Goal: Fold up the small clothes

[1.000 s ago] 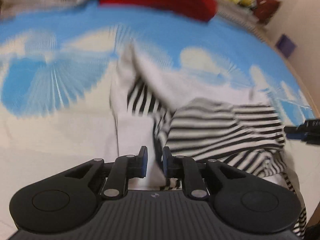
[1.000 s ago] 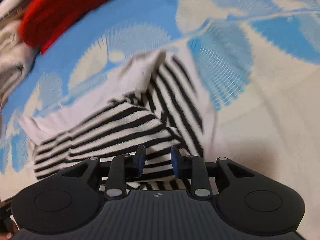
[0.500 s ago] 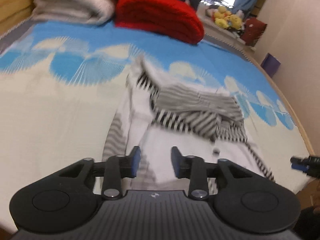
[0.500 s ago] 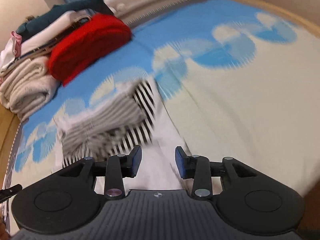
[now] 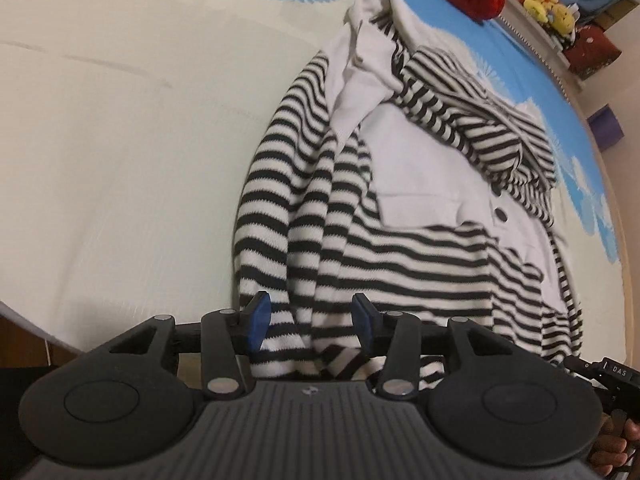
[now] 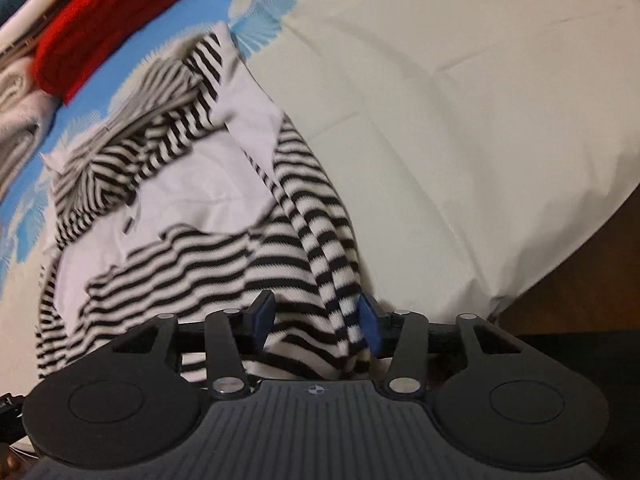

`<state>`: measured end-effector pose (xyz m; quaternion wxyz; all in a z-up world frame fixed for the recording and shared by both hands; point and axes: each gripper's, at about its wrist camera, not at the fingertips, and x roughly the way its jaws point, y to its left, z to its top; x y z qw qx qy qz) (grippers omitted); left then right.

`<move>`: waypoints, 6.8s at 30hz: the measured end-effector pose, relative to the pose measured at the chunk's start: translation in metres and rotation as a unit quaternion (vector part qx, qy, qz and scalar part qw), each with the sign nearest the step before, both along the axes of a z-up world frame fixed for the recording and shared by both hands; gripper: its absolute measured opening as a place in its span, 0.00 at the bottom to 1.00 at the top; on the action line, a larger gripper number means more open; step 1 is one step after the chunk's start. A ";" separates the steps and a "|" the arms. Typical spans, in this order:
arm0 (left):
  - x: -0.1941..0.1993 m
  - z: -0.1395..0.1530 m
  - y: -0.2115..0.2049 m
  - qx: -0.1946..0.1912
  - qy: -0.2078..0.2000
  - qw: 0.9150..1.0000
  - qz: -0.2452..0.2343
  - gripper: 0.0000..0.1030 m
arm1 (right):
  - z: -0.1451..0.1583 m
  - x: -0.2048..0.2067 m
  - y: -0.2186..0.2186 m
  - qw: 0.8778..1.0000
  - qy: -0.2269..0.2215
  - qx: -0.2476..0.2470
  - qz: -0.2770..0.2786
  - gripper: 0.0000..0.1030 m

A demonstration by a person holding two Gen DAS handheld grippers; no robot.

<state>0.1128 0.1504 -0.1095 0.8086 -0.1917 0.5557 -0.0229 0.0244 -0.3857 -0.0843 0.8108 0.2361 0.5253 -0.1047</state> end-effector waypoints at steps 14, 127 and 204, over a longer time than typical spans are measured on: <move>-0.018 0.006 -0.007 0.036 -0.033 0.999 -0.003 0.05 | -0.010 -0.003 0.018 0.999 0.006 -0.025 0.036 0.15; 0.151 0.056 0.010 -0.072 -0.142 0.986 -0.058 0.42 | 0.049 0.165 -0.064 0.984 -0.168 0.054 -0.002 0.36; 0.235 0.012 -0.044 0.141 -0.150 0.976 -0.065 0.13 | 0.009 0.263 0.025 0.958 -0.172 -0.159 0.162 0.03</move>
